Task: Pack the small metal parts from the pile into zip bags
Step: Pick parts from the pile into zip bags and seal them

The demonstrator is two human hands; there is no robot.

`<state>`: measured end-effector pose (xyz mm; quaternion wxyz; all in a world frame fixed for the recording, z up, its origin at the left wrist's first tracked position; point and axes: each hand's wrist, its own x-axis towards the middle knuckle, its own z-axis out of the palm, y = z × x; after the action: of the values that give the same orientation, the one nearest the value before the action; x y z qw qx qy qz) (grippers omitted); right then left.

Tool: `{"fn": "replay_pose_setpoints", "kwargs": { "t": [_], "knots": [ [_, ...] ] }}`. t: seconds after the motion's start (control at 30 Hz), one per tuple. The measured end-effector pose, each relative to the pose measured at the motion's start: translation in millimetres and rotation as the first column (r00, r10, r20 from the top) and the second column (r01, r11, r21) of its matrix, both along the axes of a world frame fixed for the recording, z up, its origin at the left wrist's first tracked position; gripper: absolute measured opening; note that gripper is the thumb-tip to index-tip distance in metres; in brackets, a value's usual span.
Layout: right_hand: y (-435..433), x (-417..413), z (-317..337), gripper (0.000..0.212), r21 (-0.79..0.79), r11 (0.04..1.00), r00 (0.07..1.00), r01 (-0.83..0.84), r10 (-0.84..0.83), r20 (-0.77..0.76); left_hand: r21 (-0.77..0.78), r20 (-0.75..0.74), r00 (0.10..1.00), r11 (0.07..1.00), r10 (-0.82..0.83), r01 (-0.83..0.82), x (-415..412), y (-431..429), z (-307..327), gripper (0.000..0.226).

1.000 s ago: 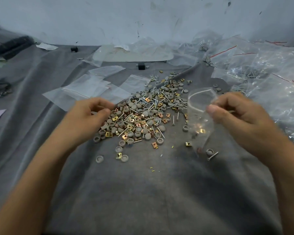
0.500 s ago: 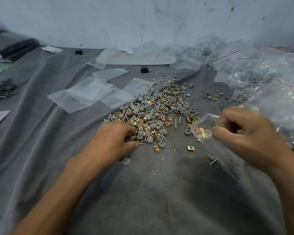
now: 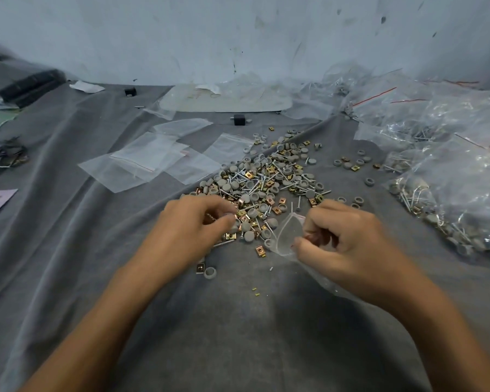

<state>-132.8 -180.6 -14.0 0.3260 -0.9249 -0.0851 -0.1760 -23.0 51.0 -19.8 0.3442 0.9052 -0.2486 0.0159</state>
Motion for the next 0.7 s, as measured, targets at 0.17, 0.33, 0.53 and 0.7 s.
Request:
{"fn": "replay_pose_setpoints", "kwargs": {
  "t": [0.17, 0.33, 0.53, 0.7],
  "knots": [
    [7, 0, 0, 0.022, -0.028, 1.0, 0.999, 0.002, -0.003, -0.032, -0.304, -0.041, 0.978, 0.935, -0.206, 0.184, -23, -27, -3, 0.011],
    [7, 0, -1, 0.021, -0.027, 0.999, 0.999, -0.021, 0.02, -0.032, -0.203, 0.016, 0.959, 0.938, -0.284, 0.281, -29, -33, -10, 0.026],
    [8, 0, 0, 0.022, -0.008, 1.0, 1.0, -0.018, 0.018, -0.026, -0.448, -0.137, 0.945, 0.87, -0.296, 0.207, -27, -35, -9, 0.033],
    [4, 0, 0, 0.023, 0.0, 1.0, 1.0, 0.01, -0.01, -0.021, -0.542, -0.118, 0.98, 0.838, -0.16, 0.071, -9, -18, 3, 0.016]
  ]
}}
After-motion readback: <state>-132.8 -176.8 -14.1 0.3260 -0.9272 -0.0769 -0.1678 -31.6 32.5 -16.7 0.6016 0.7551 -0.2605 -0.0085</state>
